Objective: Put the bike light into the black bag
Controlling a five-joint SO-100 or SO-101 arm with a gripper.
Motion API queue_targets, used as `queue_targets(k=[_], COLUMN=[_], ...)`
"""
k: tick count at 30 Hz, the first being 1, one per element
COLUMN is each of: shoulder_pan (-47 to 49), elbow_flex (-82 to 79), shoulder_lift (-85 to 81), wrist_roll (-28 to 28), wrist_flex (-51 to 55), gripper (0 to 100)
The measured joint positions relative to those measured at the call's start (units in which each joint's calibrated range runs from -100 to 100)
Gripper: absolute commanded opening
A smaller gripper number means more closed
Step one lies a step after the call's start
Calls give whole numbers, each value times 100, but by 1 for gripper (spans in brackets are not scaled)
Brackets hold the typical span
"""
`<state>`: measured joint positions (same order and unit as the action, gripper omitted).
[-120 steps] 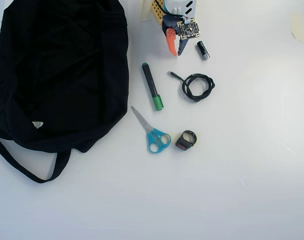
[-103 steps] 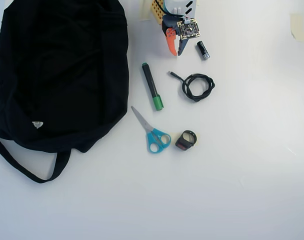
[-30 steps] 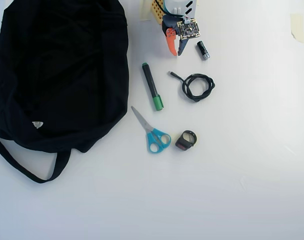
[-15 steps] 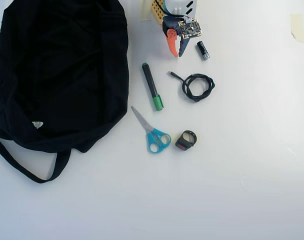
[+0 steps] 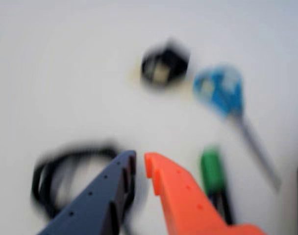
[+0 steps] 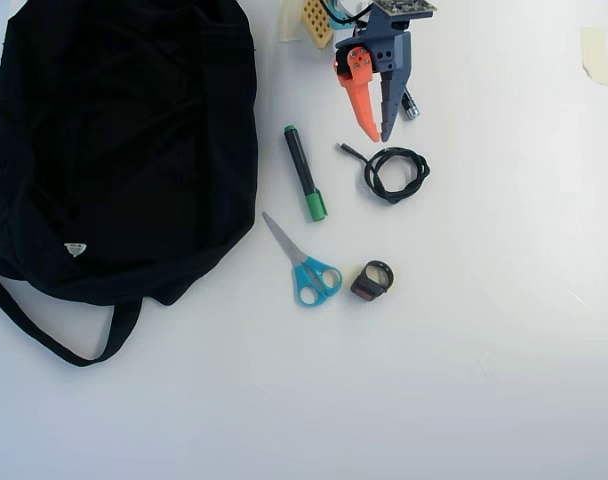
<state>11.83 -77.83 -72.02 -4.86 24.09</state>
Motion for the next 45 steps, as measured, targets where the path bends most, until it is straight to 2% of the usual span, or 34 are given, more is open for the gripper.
queue_targets(k=[5, 9, 13, 19, 30, 34, 45], shoulder_pan=[162, 235, 213, -81, -470, -426, -478], elbow_flex=[700, 1682, 3019, 4772, 7846, 8294, 7995], shoulder_lift=[1395, 2482, 3661, 5114, 7173, 7538, 7580], wrist_roll=[0, 34, 366, 440, 440, 444, 444], wrist_flex=[-1906, -2267, -2310, -2267, -1099, -970, -850], gripper=[3, 3, 3, 3, 3, 2, 2])
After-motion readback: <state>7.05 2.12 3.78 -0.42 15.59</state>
